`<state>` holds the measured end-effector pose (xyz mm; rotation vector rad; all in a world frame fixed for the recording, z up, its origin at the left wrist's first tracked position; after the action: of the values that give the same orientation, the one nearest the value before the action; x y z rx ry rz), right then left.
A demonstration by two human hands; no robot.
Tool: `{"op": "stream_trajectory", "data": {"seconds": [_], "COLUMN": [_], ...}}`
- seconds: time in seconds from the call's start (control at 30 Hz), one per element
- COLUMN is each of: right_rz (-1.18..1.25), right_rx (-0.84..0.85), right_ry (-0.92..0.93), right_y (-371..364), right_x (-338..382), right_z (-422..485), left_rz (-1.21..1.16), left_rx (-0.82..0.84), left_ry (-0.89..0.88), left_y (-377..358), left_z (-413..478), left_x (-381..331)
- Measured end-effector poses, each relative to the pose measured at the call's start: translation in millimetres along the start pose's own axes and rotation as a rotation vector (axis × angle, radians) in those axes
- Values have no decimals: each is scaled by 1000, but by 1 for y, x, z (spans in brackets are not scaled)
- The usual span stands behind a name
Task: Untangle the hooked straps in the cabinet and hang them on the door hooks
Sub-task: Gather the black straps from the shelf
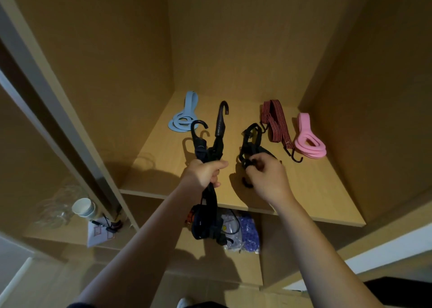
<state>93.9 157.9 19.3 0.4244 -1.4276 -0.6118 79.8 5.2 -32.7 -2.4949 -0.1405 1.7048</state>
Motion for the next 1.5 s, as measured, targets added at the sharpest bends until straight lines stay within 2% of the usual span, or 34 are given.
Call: {"op": "stream_trajectory", "data": {"seconds": [0.13, 0.2, 0.3, 0.4, 0.47, 0.57, 0.73, 0.8, 0.9, 1.03, 1.17, 1.2, 1.27, 1.37, 1.43, 1.5], "right_rz": [-91, -54, 264, 572, 691, 840, 983, 931, 697, 432, 253, 299, 539, 759, 770, 793], "right_rx": [-136, -146, -82, -60, -76, -71, 111, 145, 84, -42, -137, -87, 141, 438, 521, 528], "right_ry": [209, 267, 191, 46, -23, -56, -87, -72, 3, 91, 168, 151, 48, -51, -93, -123], "right_y": [40, 53, 60, 60, 59, 59, 46, 44, 49, 57, 56, 48, 20, -31, -49, -54], "right_x": [40, 57, 75, 84, 87, 91, 97, 99, 99, 98, 92, 83, 62, 25, 6, -8], "right_z": [-4, -5, -3, 1, 2, 4, 1, -1, -4, -4, -12, -17, -34, -67, -83, -91], "left_rz": [-60, -59, 18, 21, 36, -97, -75, -160, -216, 14, -119, -185, -320, -489, -529, -604], "left_rx": [-41, -8, 110, 265, 347, 435, 506, 583, 619, 503, 406, 389, 359, 415, 397, 398], "left_ry": [-80, -146, -238, -223, -205, -109, 17, 33, 2, -110, -91, -93, -94, -129, -134, -99], "left_y": [0, -6, -20, -34, -42, -48, -55, -63, -69, -71, -73, -72, -66, -60, -55, -53], "left_z": [-4, -8, -15, -26, -37, -45, -51, -56, -59, -64, -64, -64, -61, -59, -55, -53], "left_x": [-14, -25, -42, -44, -42, -37, -23, -24, -26, -21, -23, -26, -34, -54, -61, -61]}}
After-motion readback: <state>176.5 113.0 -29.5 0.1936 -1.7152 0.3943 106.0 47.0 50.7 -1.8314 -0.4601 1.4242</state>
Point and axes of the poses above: each hand's wrist, its own z-axis towards the middle knuckle, its own y-axis out of the back of the hand, x = y × z, the point moved 7 cm from there along z, towards the middle knuckle
